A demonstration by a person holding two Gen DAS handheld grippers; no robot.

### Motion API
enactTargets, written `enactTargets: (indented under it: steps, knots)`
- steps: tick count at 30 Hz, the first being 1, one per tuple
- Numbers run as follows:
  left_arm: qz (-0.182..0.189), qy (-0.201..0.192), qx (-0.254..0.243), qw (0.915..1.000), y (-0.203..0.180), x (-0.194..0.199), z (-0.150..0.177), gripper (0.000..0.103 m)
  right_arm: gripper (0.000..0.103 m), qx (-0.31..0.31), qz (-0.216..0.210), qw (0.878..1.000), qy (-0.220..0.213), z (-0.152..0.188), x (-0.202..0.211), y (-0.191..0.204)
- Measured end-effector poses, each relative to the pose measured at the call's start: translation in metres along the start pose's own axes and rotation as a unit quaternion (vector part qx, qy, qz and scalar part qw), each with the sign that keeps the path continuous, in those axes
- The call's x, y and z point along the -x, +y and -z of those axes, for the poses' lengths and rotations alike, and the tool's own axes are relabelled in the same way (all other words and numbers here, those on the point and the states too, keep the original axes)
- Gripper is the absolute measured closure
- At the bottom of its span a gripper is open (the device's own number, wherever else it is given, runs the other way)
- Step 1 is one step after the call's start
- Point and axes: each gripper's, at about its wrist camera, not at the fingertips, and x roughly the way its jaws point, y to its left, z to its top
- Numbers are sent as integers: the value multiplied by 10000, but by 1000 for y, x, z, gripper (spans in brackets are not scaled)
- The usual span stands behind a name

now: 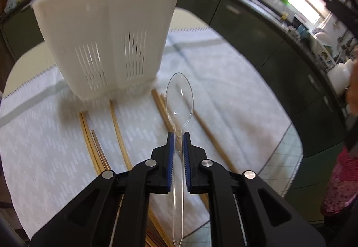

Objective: Organize utensils
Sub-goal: 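Lift the clear spoon with the left gripper and release it into the caddy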

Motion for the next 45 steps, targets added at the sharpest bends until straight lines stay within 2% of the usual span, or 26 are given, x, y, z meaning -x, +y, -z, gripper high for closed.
enactTargets:
  steps: [6,10,12,13,16,19,22,27,30,37,39,45]
  knots:
    - [279,-578,77,9979,-3,50,-17,95,62,90,62,9999,29,1,2,5]
    - [252,-1110,-6,9935,-2,92,-43,95,62,98,89,9999,-19,-1,7,5]
    - [222,-1487,-32,9886,-1,114,-59,95,62,88,102,9999,-41,-2,8,4]
    - [174,-1777,-29,9839,1,129,-70,95,62,86,104,9999,-47,-2,9,4]
    - [140,-2299,-26,9731,5,154,-92,95,62,106,151,9998,-57,-1,10,3]
    - [63,-3002,-44,9539,15,175,-117,95,62,92,162,9998,-45,0,9,3]
    - [-124,-3414,-47,9398,29,176,-134,95,62,67,189,9998,-39,2,8,1]
    - [-293,-3697,-35,9287,55,154,-153,95,62,33,283,9996,-47,3,7,-4]
    - [-351,-3643,-57,9306,67,134,-159,95,62,-8,338,9994,-58,4,8,-8]
    - [-310,-3194,-7,9471,90,91,-148,95,62,-10,387,9992,-8,8,5,-9]
    - [-273,-3123,-28,9496,91,85,-141,95,58,-10,371,9993,8,9,2,-8]
    - [-227,-2999,40,9537,93,72,-123,93,58,37,266,9996,18,9,-2,2]
